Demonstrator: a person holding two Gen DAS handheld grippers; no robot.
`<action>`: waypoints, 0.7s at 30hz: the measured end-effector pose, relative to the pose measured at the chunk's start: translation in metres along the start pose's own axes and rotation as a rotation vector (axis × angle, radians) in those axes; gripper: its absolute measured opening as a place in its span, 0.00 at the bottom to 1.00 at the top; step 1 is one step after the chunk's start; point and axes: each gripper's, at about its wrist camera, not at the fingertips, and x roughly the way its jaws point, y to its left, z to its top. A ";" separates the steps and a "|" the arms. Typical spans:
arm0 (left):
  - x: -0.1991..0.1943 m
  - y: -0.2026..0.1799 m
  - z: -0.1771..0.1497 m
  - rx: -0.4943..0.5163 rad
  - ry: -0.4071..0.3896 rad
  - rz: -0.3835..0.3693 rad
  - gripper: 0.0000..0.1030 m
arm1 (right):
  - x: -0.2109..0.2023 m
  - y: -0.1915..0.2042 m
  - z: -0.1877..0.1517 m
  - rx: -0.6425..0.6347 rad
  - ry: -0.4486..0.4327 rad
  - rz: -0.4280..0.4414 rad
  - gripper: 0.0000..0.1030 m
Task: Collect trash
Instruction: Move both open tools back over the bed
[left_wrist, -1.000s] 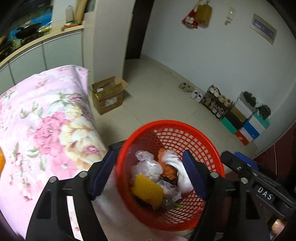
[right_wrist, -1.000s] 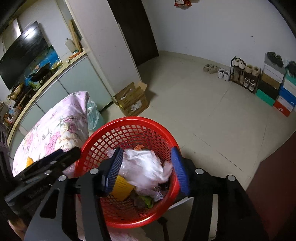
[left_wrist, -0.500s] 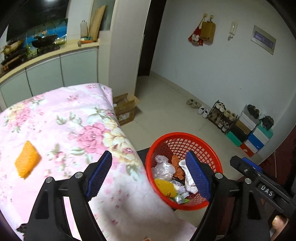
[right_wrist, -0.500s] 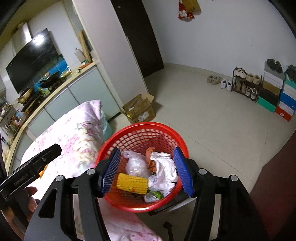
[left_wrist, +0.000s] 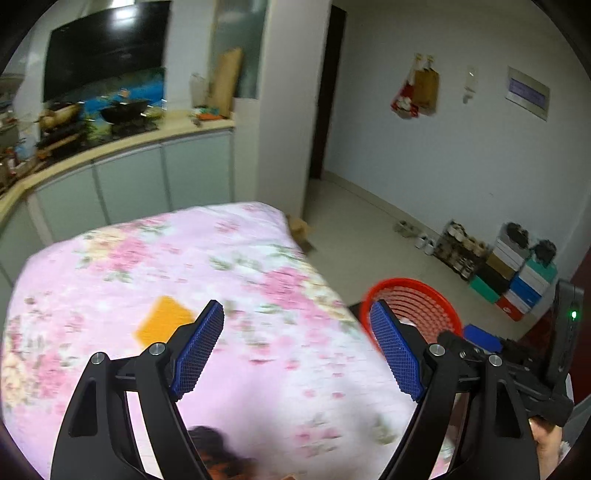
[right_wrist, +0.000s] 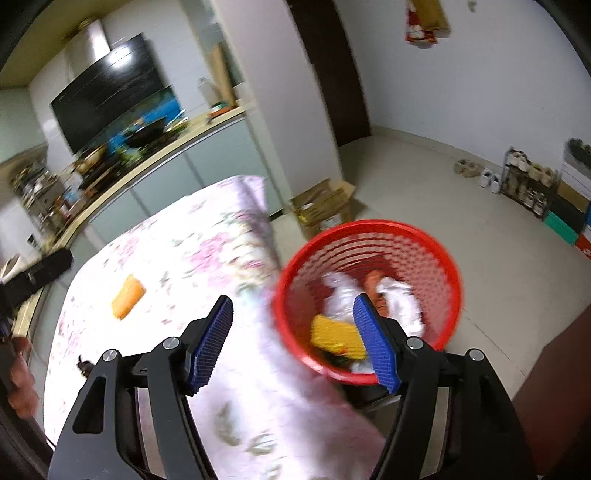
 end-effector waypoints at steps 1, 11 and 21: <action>-0.005 0.011 0.000 -0.006 -0.007 0.017 0.77 | 0.001 0.009 -0.002 -0.013 0.003 0.013 0.65; -0.026 0.124 -0.017 -0.117 -0.019 0.196 0.77 | 0.018 0.107 -0.030 -0.196 0.061 0.149 0.74; -0.015 0.181 -0.046 -0.175 0.032 0.249 0.77 | 0.039 0.204 -0.077 -0.424 0.147 0.312 0.81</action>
